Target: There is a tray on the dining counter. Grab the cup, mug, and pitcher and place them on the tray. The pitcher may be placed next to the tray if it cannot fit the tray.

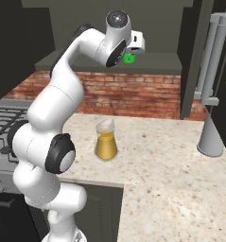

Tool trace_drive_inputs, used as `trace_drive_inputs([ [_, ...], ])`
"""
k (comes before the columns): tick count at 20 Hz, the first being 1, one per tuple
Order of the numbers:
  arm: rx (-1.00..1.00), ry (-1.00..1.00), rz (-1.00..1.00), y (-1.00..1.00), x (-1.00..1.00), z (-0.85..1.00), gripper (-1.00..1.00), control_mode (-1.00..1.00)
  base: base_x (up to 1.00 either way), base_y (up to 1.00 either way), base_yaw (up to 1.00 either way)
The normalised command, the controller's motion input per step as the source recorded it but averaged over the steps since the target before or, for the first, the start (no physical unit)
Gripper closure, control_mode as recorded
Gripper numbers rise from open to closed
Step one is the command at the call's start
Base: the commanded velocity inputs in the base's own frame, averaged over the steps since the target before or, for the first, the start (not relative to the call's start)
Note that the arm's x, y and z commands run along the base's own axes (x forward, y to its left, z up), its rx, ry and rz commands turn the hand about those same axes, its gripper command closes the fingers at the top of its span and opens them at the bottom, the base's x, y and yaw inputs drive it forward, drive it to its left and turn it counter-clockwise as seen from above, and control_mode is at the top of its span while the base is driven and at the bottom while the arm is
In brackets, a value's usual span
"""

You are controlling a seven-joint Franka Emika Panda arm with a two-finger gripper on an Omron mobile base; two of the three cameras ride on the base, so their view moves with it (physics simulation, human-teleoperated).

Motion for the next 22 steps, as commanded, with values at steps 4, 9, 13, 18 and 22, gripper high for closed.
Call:
trace_drive_inputs([
  [4, 0.00, 0.00, 0.00, 0.00, 0.07, -0.02, -1.00, -1.00, 0.00, 0.00, 0.00],
  [9, 0.00, 0.00, 0.00, 0.00, 0.18, -0.09, -1.00, -1.00, 0.00, 0.00, 0.00],
  [13, 0.00, 0.00, 0.00, 0.00, 0.17, -0.10, -1.00, -1.00, 0.00, 0.00, 0.00],
  [18, 0.00, 0.00, 0.00, 0.00, 0.20, -0.04, -1.00, -1.00, 0.00, 0.00, 0.00],
  [22, 0.00, 0.00, 0.00, 0.00, 0.19, -0.03, -1.00, -1.00, 0.00, 0.00, 0.00],
])
